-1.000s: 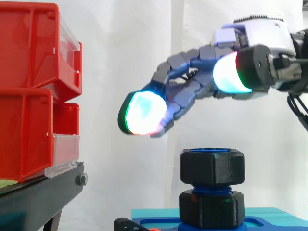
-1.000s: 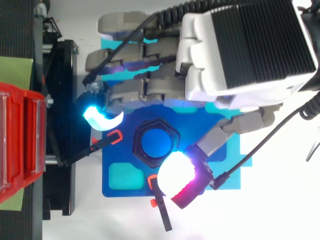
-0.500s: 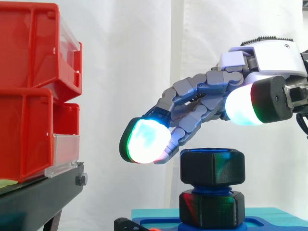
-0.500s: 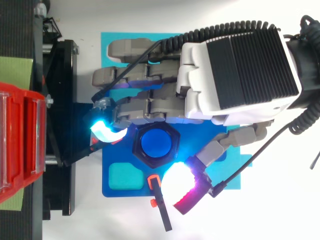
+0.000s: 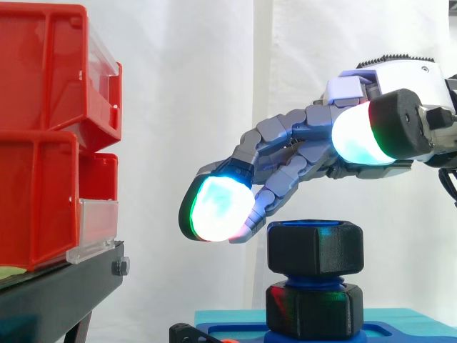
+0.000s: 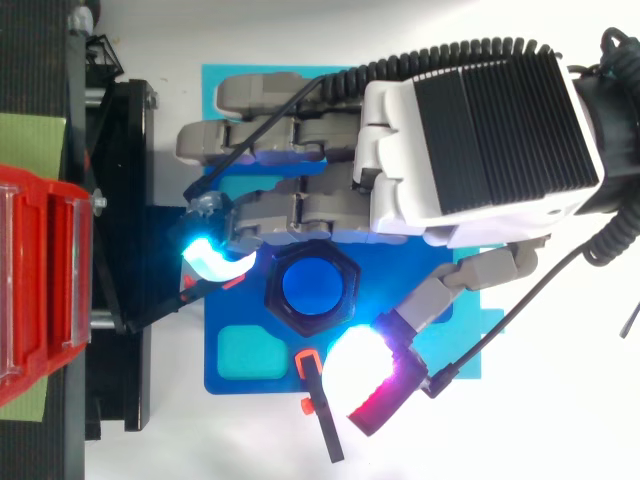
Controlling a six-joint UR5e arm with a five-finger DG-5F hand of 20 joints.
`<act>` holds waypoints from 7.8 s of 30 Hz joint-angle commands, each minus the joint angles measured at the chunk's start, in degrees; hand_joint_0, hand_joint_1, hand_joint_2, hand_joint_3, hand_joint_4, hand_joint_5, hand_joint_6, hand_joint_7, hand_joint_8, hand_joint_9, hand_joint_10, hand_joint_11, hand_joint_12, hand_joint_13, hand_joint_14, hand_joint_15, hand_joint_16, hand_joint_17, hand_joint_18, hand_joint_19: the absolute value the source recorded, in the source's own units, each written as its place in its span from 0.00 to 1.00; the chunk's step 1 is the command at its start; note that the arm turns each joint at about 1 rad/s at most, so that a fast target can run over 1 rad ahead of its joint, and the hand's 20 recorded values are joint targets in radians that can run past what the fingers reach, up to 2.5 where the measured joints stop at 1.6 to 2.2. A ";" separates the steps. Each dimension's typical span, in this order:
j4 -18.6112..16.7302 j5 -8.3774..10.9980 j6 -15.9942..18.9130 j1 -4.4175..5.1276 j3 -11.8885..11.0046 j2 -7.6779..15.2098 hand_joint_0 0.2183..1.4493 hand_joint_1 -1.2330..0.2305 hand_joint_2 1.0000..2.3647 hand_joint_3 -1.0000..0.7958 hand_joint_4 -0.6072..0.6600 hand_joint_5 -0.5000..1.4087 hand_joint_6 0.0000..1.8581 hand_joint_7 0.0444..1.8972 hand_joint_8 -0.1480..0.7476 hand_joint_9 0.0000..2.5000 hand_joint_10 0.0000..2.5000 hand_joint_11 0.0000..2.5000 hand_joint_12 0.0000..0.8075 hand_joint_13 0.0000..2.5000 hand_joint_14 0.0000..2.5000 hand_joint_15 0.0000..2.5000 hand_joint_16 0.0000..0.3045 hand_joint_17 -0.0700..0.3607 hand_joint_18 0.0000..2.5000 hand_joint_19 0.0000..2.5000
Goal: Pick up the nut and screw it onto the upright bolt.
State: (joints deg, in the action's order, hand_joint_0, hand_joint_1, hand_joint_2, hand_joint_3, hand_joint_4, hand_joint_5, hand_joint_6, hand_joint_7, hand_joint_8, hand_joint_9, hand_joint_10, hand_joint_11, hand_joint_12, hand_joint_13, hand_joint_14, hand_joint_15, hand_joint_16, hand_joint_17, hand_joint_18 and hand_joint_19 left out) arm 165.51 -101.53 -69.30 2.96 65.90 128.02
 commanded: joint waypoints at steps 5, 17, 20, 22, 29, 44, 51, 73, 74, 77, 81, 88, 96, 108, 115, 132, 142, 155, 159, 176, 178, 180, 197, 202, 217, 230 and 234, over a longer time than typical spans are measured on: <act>-0.01 -0.07 0.04 -0.06 0.02 0.04 0.17 0.67 0.00 0.28 0.70 0.21 0.27 0.50 0.44 0.18 0.00 0.00 0.40 0.03 0.00 0.00 0.13 0.37 0.00 0.00; 0.78 0.01 0.04 -0.14 0.02 -0.05 0.18 0.67 0.00 0.28 0.71 0.21 0.27 0.50 0.45 0.20 0.00 0.00 0.39 0.05 0.00 0.00 0.12 0.36 0.00 0.00; 0.87 -0.07 0.04 -0.06 0.02 -0.05 0.18 0.67 0.00 0.28 0.71 0.21 0.27 0.50 0.45 0.20 0.00 0.00 0.39 0.05 0.00 0.00 0.12 0.36 0.00 0.00; 0.87 -0.07 0.04 -0.14 0.02 0.04 0.18 0.67 0.00 0.28 0.71 0.21 0.27 0.50 0.45 0.20 0.00 0.00 0.39 0.05 0.00 0.00 0.12 0.36 0.00 0.00; 1.40 -0.07 0.04 -0.06 0.02 0.04 0.19 0.67 0.00 0.28 0.71 0.21 0.27 0.49 0.45 0.20 0.00 0.00 0.39 0.05 0.00 0.00 0.12 0.35 0.00 0.00; 2.89 -0.07 0.04 -0.06 0.02 -0.05 0.18 0.67 0.00 0.28 0.70 0.21 0.27 0.49 0.45 0.21 0.00 0.00 0.39 0.06 0.00 0.00 0.12 0.36 0.00 0.00; 3.33 -0.07 0.04 -0.14 0.02 -0.05 0.18 0.67 0.00 0.28 0.70 0.21 0.27 0.49 0.45 0.22 0.00 0.00 0.39 0.06 0.00 0.00 0.12 0.36 0.00 0.00; 3.24 -0.16 1.18 -0.76 0.02 0.04 0.19 0.64 0.00 0.28 0.65 0.25 0.27 0.67 0.46 0.28 0.00 0.00 0.38 0.10 0.00 0.00 0.11 0.33 0.00 0.00; 3.24 -0.16 1.18 -0.94 -0.07 -0.05 0.20 0.64 0.00 0.28 0.64 0.25 0.27 0.68 0.47 0.29 0.00 0.00 0.37 0.11 0.00 0.00 0.10 0.33 0.00 0.00; 3.33 -0.16 1.18 -1.11 0.02 -0.05 0.20 0.63 0.00 0.28 0.62 0.26 0.27 0.72 0.47 0.31 0.00 0.00 0.36 0.12 0.00 0.00 0.10 0.32 0.00 0.00; 3.33 -0.16 1.18 -1.29 -0.07 -0.05 0.20 0.63 0.00 0.28 0.61 0.27 0.27 0.74 0.47 0.33 0.00 0.00 0.35 0.14 0.00 0.00 0.09 0.31 0.00 0.00; 3.33 -0.16 1.36 -1.64 -0.07 -0.05 0.21 0.62 0.00 0.28 0.59 0.28 0.27 0.78 0.46 0.37 0.00 0.00 0.34 0.17 0.00 0.00 0.09 0.30 0.00 0.00; 3.59 -0.60 1.53 -1.99 -1.38 -0.05 0.21 0.61 0.00 0.28 0.56 0.29 0.28 0.76 0.46 0.46 0.00 0.00 0.31 0.23 0.00 0.00 0.07 0.28 0.03 0.00; 6.67 -0.86 1.53 -2.25 -3.93 -0.05 0.22 0.59 0.00 0.28 0.51 0.30 0.33 0.69 0.46 0.77 0.00 0.09 0.21 0.48 0.00 0.00 0.02 0.20 0.31 0.00; 8.95 -1.04 1.36 -2.34 -7.45 -0.05 0.21 0.62 0.00 0.28 0.58 0.28 0.27 0.74 0.52 0.68 0.00 0.10 0.27 0.42 0.00 0.00 0.05 0.25 0.25 0.00; 8.25 -1.74 0.30 -1.29 -7.80 -0.05 0.18 0.64 0.00 0.28 0.58 0.16 0.27 0.26 0.38 0.21 0.00 0.00 0.34 0.05 0.00 0.00 0.12 0.35 0.00 0.00; 2.27 -1.39 0.66 -0.14 -4.20 -0.05 0.17 0.71 0.00 0.28 0.54 0.14 0.27 0.25 0.32 0.05 0.00 0.00 0.37 0.00 0.00 0.00 0.15 0.40 0.00 0.00; 5.53 -0.43 0.66 0.56 -4.20 -0.05 0.17 0.72 0.00 0.28 0.56 0.15 0.27 0.27 0.33 0.04 0.00 0.00 0.37 0.00 0.00 0.00 0.15 0.40 0.00 0.00; 5.53 -0.43 0.57 0.56 -4.20 0.04 0.17 0.71 0.00 0.28 0.57 0.15 0.27 0.27 0.33 0.05 0.00 0.00 0.37 0.00 0.00 0.00 0.15 0.40 0.00 0.00; 2.27 -0.43 1.01 0.56 -0.95 -0.05 0.18 0.69 0.00 0.28 0.63 0.17 0.27 0.37 0.38 0.11 0.00 0.00 0.38 0.00 0.00 0.00 0.14 0.38 0.00 0.00; 2.27 -0.51 1.01 0.56 -0.95 0.04 0.18 0.68 0.00 0.28 0.63 0.17 0.27 0.38 0.39 0.11 0.00 0.00 0.38 0.00 0.00 0.00 0.14 0.38 0.00 0.00; 2.36 -0.43 1.01 0.56 -0.95 0.04 0.18 0.68 0.00 0.28 0.64 0.17 0.27 0.38 0.39 0.11 0.00 0.00 0.38 0.00 0.00 0.00 0.13 0.38 0.00 0.00; 3.59 -0.43 1.01 0.65 -0.95 -0.05 0.19 0.66 0.00 0.28 0.66 0.18 0.27 0.40 0.41 0.15 0.00 0.00 0.37 0.03 0.00 0.00 0.12 0.35 0.00 0.00; 3.77 -0.43 1.01 0.47 -0.95 -0.05 0.19 0.65 0.00 0.28 0.67 0.18 0.27 0.41 0.41 0.15 0.00 0.00 0.37 0.04 0.00 0.00 0.12 0.35 0.00 0.00; 3.77 -0.43 1.01 0.21 -0.95 -0.05 0.20 0.62 0.00 0.28 0.67 0.18 0.27 0.41 0.41 0.16 0.00 0.00 0.36 0.05 0.00 0.00 0.11 0.34 0.00 0.00; 3.86 -0.60 0.92 0.56 -0.95 -0.05 0.21 0.61 0.00 0.28 0.67 0.18 0.27 0.41 0.42 0.17 0.00 0.00 0.36 0.06 0.00 0.00 0.11 0.33 0.00 0.00; 3.77 -0.43 0.92 0.56 -0.95 -0.05 0.21 0.61 0.00 0.28 0.67 0.18 0.27 0.41 0.42 0.17 0.00 0.00 0.36 0.06 0.00 0.00 0.11 0.33 0.00 0.00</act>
State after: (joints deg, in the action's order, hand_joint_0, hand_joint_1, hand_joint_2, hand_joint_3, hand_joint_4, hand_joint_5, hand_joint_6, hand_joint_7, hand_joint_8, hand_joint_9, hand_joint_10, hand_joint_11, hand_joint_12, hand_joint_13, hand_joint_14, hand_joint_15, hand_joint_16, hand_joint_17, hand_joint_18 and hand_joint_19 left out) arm 169.34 -102.05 -68.38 3.51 64.96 127.97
